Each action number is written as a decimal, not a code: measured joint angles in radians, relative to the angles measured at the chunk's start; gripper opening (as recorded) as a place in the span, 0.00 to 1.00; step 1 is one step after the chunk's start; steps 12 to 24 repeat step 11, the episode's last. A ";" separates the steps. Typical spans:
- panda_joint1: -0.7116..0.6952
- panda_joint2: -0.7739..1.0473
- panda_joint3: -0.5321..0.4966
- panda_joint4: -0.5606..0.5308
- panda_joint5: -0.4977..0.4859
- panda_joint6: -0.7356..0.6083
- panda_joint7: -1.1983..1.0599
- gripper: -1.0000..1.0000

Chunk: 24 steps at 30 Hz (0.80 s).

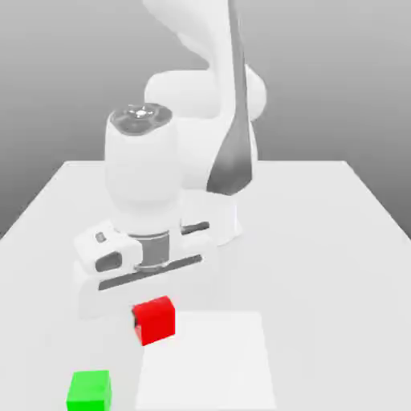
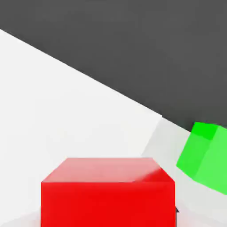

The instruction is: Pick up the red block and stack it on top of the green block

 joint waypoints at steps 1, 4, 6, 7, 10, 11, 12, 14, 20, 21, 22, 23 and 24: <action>-0.013 0.019 -0.009 0.036 0.018 -0.018 0.010 0.00; -0.050 0.088 -0.024 0.123 0.077 -0.040 0.023 0.00; -0.066 0.153 -0.010 0.139 0.112 0.008 0.005 0.00; -0.076 0.188 0.002 0.143 0.129 0.038 -0.005 0.00; -0.083 0.217 0.010 0.145 0.143 0.063 -0.014 1.00; -0.083 0.217 0.010 0.145 0.143 0.063 -0.014 1.00; -0.083 0.217 0.010 0.145 0.143 0.063 -0.014 1.00; -0.083 0.217 0.010 0.145 0.143 0.063 -0.014 1.00; -0.083 0.217 0.010 0.145 0.143 0.063 -0.014 1.00; -0.083 0.217 0.010 0.145 0.143 0.063 -0.014 1.00; -0.083 0.217 0.010 0.145 0.143 0.063 -0.014 1.00; -0.083 0.217 0.010 0.145 0.143 0.063 -0.014 1.00; -0.083 0.217 0.010 0.145 0.143 0.063 -0.014 1.00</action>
